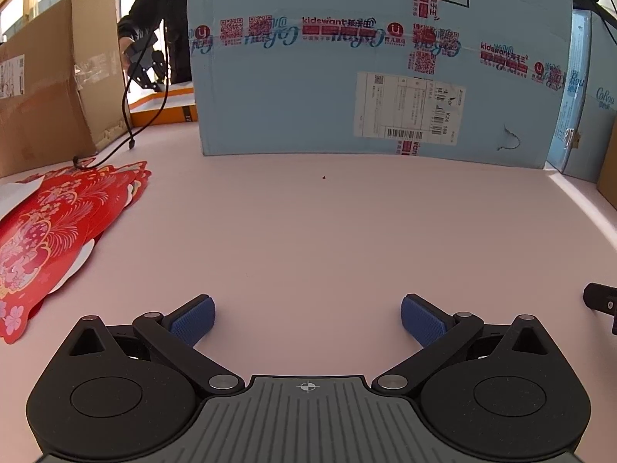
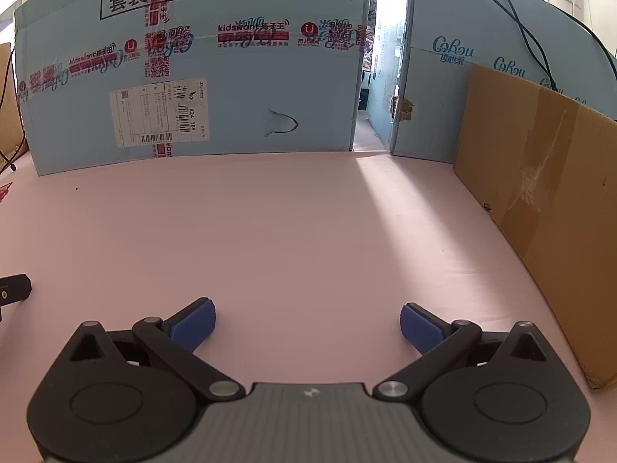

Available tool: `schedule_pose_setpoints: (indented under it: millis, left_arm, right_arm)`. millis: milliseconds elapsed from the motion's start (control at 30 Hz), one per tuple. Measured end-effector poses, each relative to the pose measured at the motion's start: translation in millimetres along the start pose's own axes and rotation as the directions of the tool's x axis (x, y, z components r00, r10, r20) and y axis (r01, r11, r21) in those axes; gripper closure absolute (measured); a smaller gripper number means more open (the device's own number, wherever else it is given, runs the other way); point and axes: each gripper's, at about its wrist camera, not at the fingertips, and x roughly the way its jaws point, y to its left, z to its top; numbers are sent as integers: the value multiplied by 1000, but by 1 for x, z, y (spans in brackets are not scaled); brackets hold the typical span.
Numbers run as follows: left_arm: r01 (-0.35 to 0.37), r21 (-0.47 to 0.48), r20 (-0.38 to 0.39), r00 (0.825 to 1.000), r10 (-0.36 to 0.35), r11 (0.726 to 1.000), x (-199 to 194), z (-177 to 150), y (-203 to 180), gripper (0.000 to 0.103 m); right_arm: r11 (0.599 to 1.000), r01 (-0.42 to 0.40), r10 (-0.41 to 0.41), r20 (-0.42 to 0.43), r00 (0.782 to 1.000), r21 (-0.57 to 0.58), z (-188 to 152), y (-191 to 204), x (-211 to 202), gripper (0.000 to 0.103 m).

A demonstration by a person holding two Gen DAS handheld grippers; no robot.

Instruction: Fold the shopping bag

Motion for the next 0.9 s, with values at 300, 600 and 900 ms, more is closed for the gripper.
schedule_pose_setpoints:
  millis: [300,600,900]
  left_arm:
    - [8,-9,2,1000,-8,1000,0,1,1,0]
    - [7,-10,3,1000,-7,1000,0,0,1,0]
    - [5,-10,2,1000,-5,1000,0,0,1,0]
  right_arm:
    - [1000,-10,9,5,1000,11,-1,-1,0,0]
    - [1000,-12,12,2,1000,8,1,-5,1,0]
    - [1000,-6,6,3,1000,9,-1,0,-1,0]
